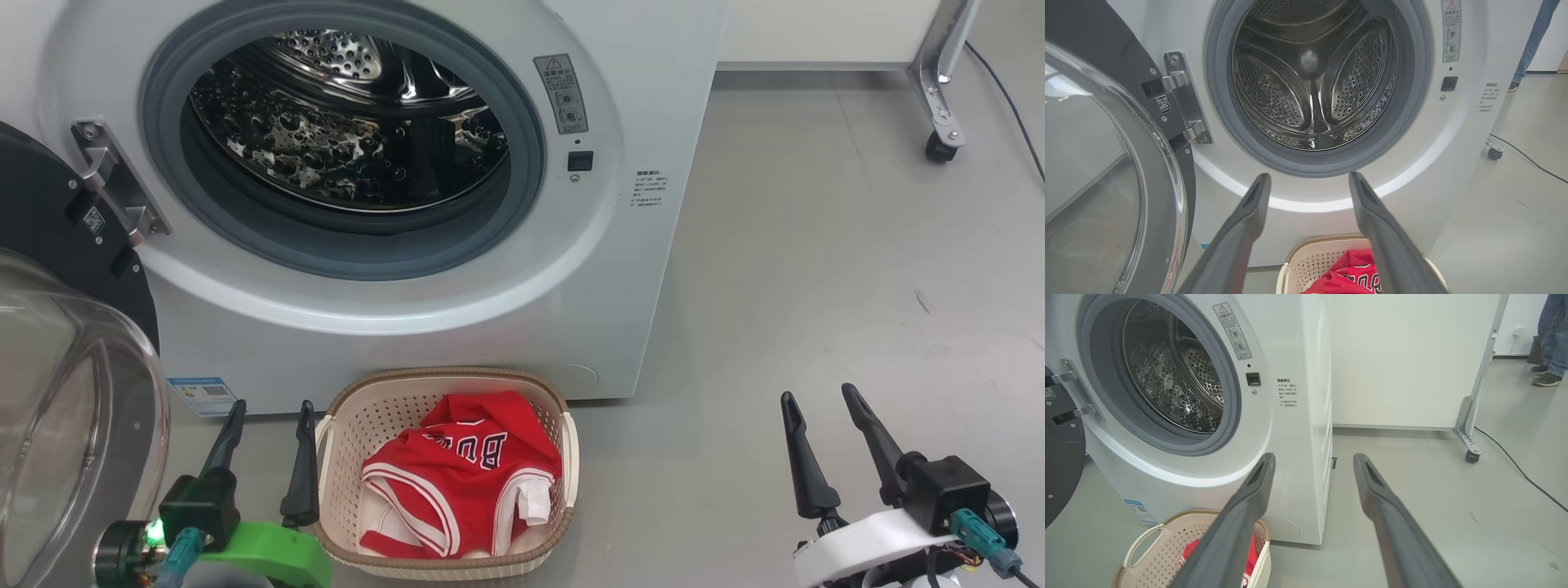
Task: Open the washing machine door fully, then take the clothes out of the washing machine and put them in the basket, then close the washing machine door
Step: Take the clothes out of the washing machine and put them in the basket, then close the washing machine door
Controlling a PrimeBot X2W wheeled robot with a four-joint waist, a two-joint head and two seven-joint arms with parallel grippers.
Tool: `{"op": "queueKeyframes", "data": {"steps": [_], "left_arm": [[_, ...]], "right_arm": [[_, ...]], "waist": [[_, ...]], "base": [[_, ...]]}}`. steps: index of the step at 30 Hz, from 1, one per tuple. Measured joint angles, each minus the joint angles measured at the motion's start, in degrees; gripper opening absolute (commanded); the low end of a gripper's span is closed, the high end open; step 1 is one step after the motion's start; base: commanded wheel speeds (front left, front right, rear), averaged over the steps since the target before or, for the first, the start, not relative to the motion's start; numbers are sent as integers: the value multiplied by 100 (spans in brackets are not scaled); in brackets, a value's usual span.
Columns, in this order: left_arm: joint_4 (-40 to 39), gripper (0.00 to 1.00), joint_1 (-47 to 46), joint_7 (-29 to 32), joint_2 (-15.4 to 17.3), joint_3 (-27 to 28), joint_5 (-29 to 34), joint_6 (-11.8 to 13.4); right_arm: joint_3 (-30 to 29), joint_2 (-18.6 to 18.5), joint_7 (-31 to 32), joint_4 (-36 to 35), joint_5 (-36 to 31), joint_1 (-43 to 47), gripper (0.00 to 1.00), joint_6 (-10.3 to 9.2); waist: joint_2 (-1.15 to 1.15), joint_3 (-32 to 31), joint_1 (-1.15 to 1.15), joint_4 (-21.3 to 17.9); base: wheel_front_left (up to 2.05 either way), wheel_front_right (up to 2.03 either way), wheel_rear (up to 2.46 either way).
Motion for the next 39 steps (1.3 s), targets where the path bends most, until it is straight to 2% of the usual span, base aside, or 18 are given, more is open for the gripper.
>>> {"op": "queueKeyframes", "data": {"steps": [13, 39], "left_arm": [[-472, 100, 415, 1, 54, -59, 181, 101], [-1074, 100, 760, 223, 115, -153, 283, 238]], "right_arm": [[-24, -1, 0, -122, -49, 174, 100, -120], [-19, -3, 41, -327, -49, 281, 100, -174]], "waist": [[0, -119, 0, -56], [0, -220, 0, -28]], "base": [[0, 0, 0], [-17, 17, 0]]}}
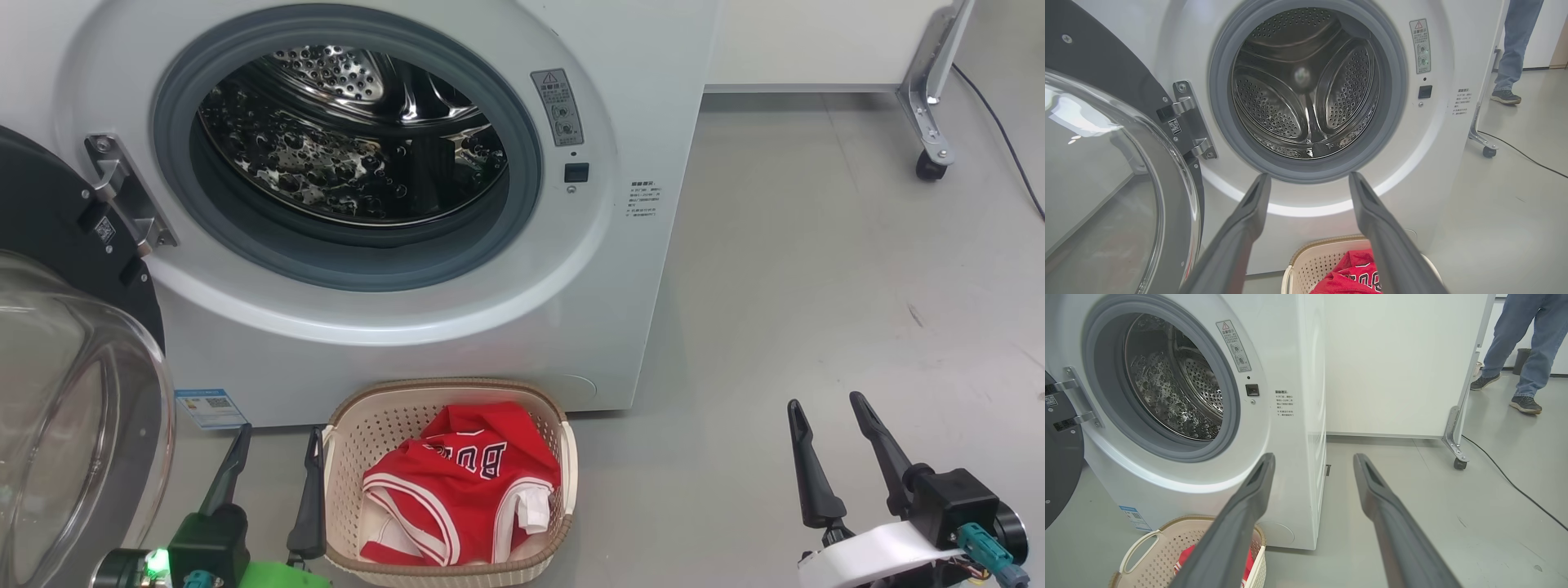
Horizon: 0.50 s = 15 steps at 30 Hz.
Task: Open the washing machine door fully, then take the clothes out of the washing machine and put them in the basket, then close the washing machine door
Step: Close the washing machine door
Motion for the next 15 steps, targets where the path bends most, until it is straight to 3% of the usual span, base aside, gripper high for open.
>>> {"op": "queueKeyframes", "data": {"steps": [15], "left_arm": [[-241, 100, 90, 127, 9, -32, 2, 12]], "right_arm": [[2, -21, 24, -89, 0, 0, 100, -2]], "waist": [[0, 29, 0, 33]], "base": [[-90, 90, 0]]}}
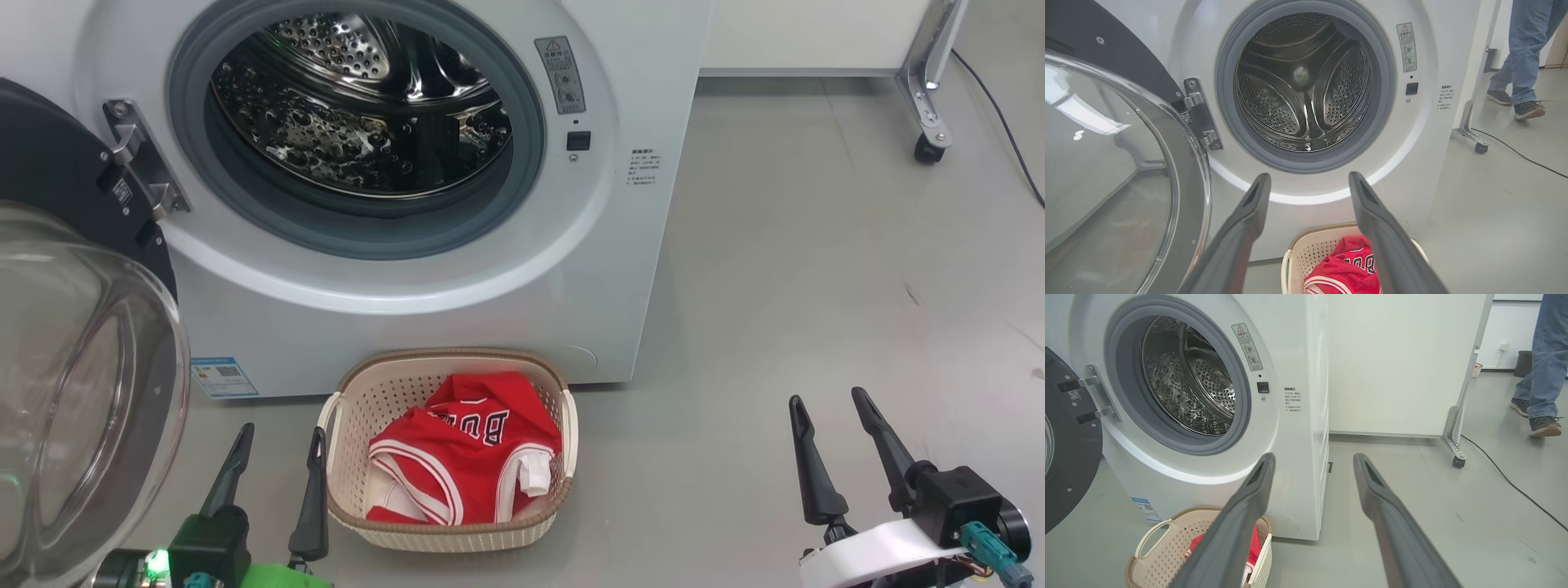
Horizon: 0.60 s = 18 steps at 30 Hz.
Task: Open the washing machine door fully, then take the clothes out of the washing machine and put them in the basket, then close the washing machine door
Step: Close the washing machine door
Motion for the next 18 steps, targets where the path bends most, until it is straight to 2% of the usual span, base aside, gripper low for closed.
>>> {"op": "queueKeyframes", "data": {"steps": [9, 18], "left_arm": [[-85, 100, 23, 13, 37, -32, 0, -2], [-190, 100, 47, 55, 60, -29, -1, -5]], "right_arm": [[0, -4, 19, -24, 0, 1, 100, -20], [-1, -8, 44, -45, 0, 12, 100, -42]], "waist": [[0, -19, 0, 0], [0, -29, 0, 3]], "base": [[-116, 116, 0], [-80, 80, 0]]}}
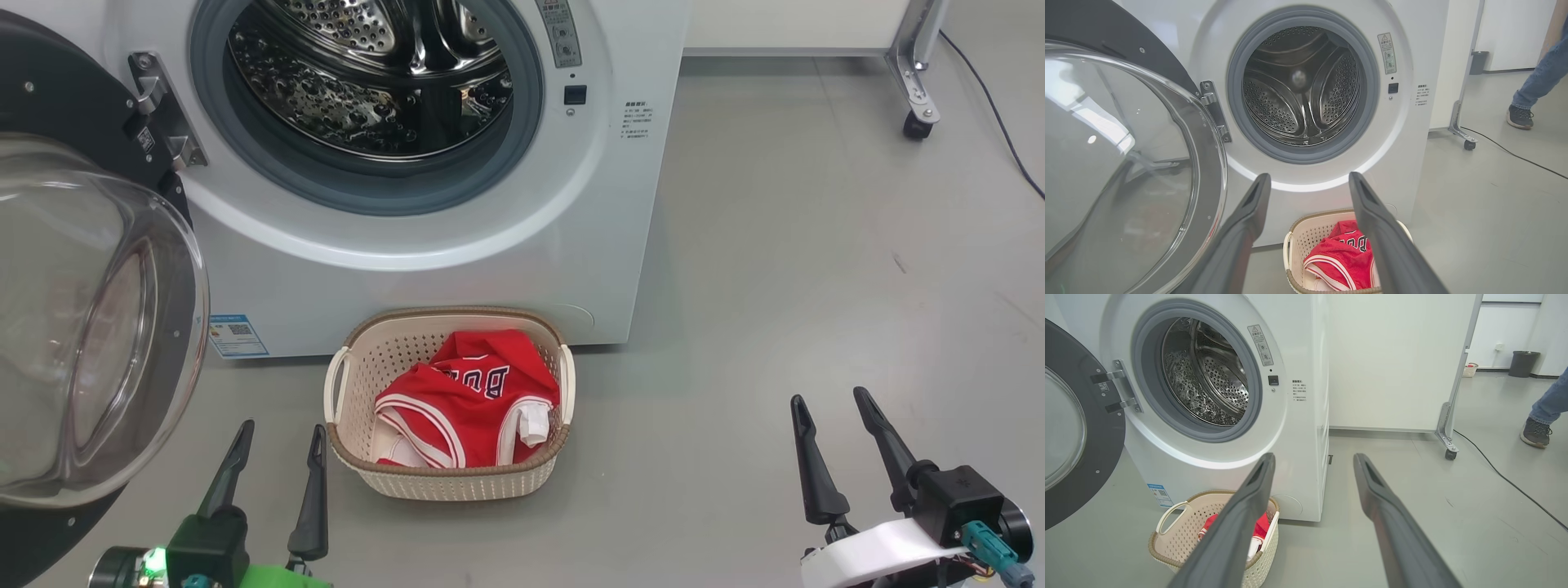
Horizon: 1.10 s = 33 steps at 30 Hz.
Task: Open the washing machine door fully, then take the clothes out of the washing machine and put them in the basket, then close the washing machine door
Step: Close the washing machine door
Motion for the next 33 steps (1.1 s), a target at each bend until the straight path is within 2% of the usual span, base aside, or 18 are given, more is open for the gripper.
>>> {"op": "queueKeyframes", "data": {"steps": [22, 33], "left_arm": [[-154, 100, 48, 8, 10, -5, 0, 0], [-208, 100, 33, 5, 29, -142, 42, -53]], "right_arm": [[-31, -23, 7, -63, 0, 13, 100, -51], [-183, -108, 7, -148, 0, 28, 100, -112]], "waist": [[0, 53, 0, 25], [0, 111, 0, 292]], "base": [[-21, 21, 0], [0, 0, 0]]}}
